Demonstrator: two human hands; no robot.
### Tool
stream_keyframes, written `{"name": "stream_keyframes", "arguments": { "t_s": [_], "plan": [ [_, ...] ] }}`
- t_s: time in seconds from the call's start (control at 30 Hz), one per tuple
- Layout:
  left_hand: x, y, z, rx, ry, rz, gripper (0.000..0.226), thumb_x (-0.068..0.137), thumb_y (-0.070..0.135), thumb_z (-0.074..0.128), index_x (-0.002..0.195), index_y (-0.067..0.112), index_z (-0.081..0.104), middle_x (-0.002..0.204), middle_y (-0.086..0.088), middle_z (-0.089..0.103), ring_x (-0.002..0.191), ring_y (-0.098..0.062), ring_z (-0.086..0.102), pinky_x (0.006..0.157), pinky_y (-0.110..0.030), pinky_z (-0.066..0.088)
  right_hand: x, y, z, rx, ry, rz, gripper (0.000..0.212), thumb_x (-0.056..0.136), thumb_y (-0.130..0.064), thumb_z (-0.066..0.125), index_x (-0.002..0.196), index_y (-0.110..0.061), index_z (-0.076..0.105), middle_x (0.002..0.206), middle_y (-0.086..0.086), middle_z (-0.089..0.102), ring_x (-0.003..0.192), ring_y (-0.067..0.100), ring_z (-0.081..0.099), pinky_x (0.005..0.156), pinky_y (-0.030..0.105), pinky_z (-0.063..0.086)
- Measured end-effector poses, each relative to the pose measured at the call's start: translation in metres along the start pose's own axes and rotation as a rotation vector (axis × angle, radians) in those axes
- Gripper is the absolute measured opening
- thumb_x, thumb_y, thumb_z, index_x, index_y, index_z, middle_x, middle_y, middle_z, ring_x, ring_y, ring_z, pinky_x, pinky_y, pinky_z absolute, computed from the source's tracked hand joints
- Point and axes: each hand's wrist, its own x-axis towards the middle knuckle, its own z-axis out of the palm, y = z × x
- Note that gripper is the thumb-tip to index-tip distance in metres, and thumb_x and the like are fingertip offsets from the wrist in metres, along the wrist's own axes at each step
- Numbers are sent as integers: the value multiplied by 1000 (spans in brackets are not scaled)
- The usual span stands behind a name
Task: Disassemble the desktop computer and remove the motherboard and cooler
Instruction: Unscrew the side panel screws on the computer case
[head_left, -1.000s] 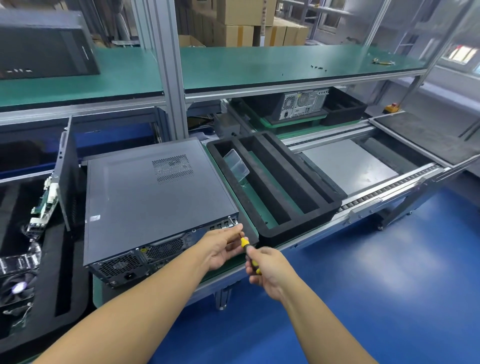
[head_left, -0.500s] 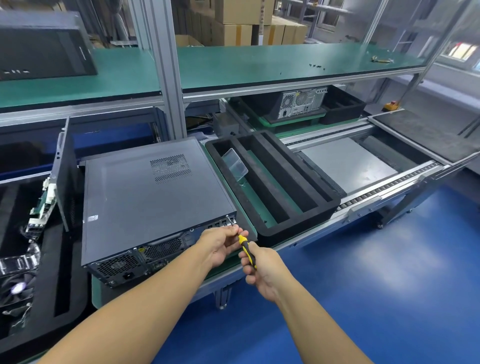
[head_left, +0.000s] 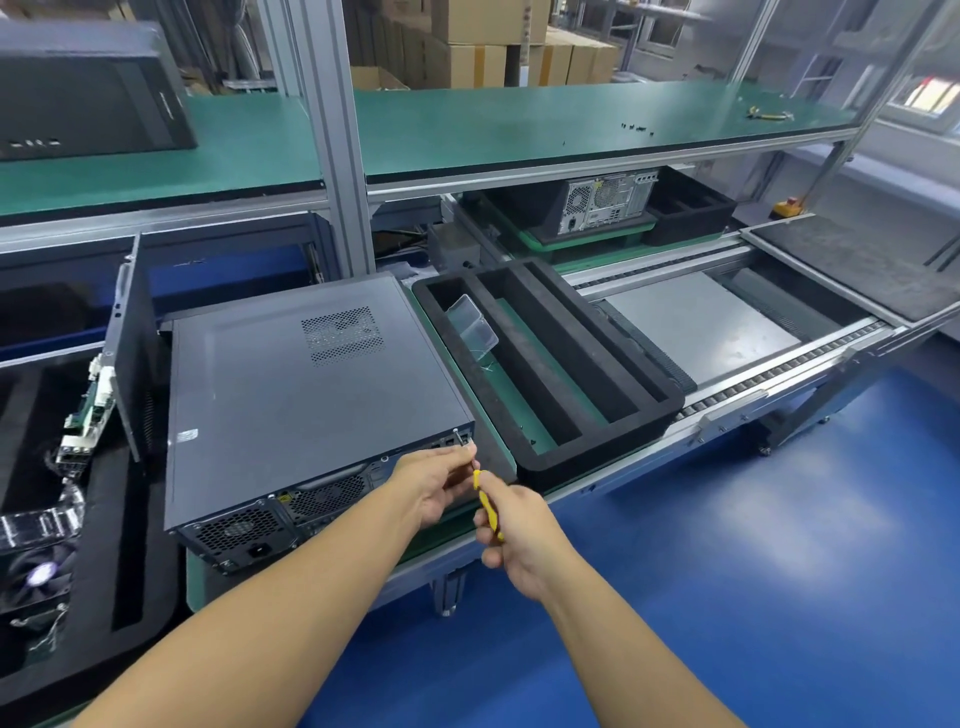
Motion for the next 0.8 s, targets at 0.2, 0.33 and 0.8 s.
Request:
{"name": "stream_keyframes", "arguments": {
  "t_s": [0.2,0.33,0.8],
  "plan": [
    [2,-1,-1,22,-16,5,22,93,-3,62,114,-10,65,79,-14,69,67,-19,67,58,-27,59,2,7,-8,10,-11,49,19,100,-21,48,95,-7,60,65,4,57,46,12,43,40,23,32],
    [0,1,-1,-35,-93,-15,21,97,-2,56,115,-8,64,84,-13,71,66,-15,71,64,-28,59,6,9,-9,-30,92,-131,13,98,-18,57,97,-5,55,71,8,55,48,12,46,46,26,46],
    [1,-1,4,54,-79,-38,7,93,-2,62,87,1,65,74,-11,63,66,-17,61,50,-24,56,-3,5,-12,-61,-44,67,33,102,-38,48,101,-7,58,70,7,57,48,14,44,40,26,37]
  ]
}}
